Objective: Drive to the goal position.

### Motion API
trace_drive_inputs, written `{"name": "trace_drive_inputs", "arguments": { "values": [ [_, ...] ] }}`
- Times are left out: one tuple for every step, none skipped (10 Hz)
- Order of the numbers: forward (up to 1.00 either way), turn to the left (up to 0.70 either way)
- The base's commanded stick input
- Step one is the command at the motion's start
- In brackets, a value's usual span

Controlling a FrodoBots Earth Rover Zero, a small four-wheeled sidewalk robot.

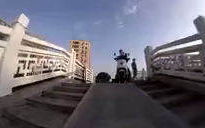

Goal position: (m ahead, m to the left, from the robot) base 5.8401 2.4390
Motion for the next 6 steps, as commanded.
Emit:
{"name": "trace_drive_inputs", "arguments": {
  "values": [
    [0.7, 0.0],
    [0.7, 0.0],
    [0.7, 0.0],
    [0.7, 0.0],
    [0.7, 0.0],
    [0.7, 0.0]
  ]
}}
